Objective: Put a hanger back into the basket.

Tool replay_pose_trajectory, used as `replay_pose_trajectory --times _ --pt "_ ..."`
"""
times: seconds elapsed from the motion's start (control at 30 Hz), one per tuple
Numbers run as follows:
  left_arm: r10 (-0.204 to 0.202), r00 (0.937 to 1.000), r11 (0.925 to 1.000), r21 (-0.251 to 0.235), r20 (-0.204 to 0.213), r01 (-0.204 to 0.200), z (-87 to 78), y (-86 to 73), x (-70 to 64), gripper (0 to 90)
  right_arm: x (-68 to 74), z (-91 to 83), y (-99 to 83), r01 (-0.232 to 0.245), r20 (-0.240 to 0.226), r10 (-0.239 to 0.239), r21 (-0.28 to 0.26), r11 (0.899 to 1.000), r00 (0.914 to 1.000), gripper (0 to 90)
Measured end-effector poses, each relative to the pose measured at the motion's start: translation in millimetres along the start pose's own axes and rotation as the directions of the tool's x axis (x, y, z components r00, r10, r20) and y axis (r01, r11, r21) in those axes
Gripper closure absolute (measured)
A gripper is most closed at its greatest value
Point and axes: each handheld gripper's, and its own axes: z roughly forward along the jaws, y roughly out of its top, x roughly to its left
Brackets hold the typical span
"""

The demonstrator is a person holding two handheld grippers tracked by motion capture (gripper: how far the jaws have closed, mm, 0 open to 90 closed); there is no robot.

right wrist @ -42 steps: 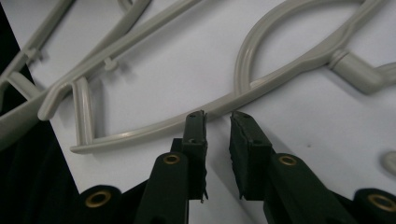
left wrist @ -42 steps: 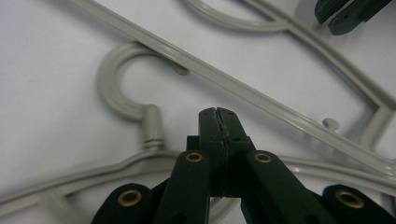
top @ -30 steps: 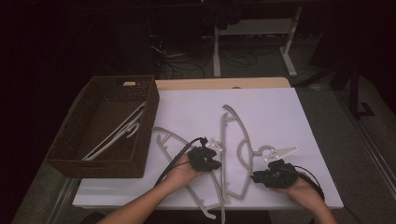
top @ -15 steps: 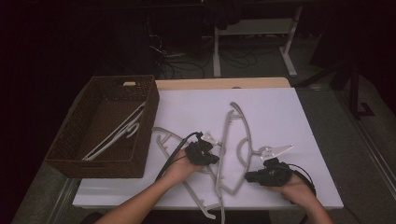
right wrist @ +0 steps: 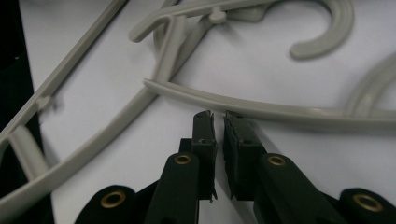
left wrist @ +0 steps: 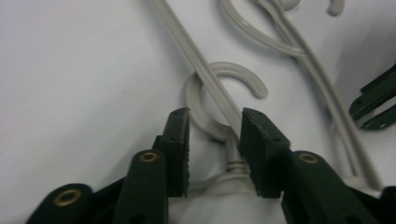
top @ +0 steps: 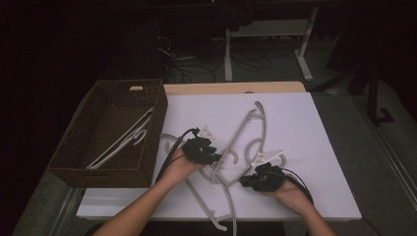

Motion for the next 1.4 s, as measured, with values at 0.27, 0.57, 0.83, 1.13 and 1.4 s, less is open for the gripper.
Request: replay_pose_trajectory --times 0.27,0.57,0.83,1.13,1.4 --pt "0.011 0.9996 0.9996 -0.024 0.025 -0.011 -10.5 5.3 -9.5 54.5 3.7 -2.8 8.6 0.015 -0.001 -0.015 -0.029 0.999 0.9999 73.6" --pt "0.056 0.9920 0.9984 -0.004 0.113 -0.056 15.4 26.9 -37.1 51.0 -13.1 -48.9 -4.9 -0.068 0.113 0.085 -0.148 0.987 0.9899 46.8" --pt "0.060 0.9884 0.9952 0.068 0.140 -0.070 55.2 40.8 -52.7 50.8 -35.6 -81.9 -22.5 -0.151 0.208 0.203 -0.241 0.959 0.9567 40.4" --pt "0.085 0.9902 0.9886 0.115 0.110 -0.098 71.5 39.3 -61.3 60.7 -47.7 -86.8 -30.2 -0.173 0.258 0.242 -0.262 0.949 0.9352 39.3" --pt "0.121 0.9915 0.9816 0.143 0.048 -0.127 73.5 42.1 -67.9 70.8 -62.5 -91.6 -36.5 -0.215 0.304 0.301 -0.286 0.934 0.9041 40.4"
